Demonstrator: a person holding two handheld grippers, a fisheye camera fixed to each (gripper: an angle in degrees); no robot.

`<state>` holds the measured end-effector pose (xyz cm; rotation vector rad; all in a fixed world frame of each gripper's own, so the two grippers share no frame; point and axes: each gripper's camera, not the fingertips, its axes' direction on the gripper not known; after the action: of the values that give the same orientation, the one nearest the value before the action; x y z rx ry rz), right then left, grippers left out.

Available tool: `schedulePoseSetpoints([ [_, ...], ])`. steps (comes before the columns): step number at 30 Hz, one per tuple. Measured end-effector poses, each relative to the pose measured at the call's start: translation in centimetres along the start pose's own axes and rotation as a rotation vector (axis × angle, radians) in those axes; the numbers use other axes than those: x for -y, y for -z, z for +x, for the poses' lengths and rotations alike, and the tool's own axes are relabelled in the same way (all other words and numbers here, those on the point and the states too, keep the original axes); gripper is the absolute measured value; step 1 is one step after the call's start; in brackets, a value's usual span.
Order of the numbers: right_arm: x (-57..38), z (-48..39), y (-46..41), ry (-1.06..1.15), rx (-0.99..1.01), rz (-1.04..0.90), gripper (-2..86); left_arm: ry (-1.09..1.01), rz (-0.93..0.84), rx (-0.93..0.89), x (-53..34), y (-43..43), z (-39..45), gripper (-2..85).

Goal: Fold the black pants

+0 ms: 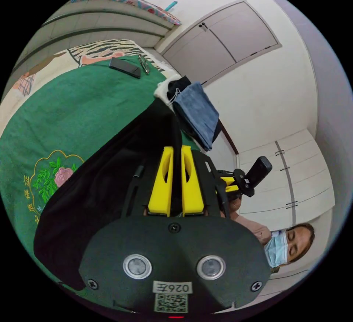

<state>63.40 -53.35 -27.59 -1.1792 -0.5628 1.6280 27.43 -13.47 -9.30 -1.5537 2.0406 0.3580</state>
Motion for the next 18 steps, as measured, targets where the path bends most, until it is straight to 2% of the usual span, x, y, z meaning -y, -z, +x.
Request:
schedulePoseSetpoints([
  [7, 0.3, -7.7, -3.0, 0.225, -0.016, 0.012, 0.3, -0.003, 0.063, -0.075, -6.2, 9.4, -1.2, 2.1],
  [13, 1.7, -13.2, -12.3, 0.339, 0.252, -0.096, 2.2, 0.127, 0.138, 0.084, -16.2, 19.2, -6.3, 2.3],
  [15, 2.5, -14.1, -16.6, 0.322, 0.403, -0.171, 3.5, 0.210, 0.160, 0.116, -19.3, 21.3, -9.0, 2.6],
  [18, 3.2, -13.6, -21.3, 0.224, 0.489, -0.323, 3.6, 0.367, 0.185, 0.167, -23.3, 23.0, -13.7, 3.3],
])
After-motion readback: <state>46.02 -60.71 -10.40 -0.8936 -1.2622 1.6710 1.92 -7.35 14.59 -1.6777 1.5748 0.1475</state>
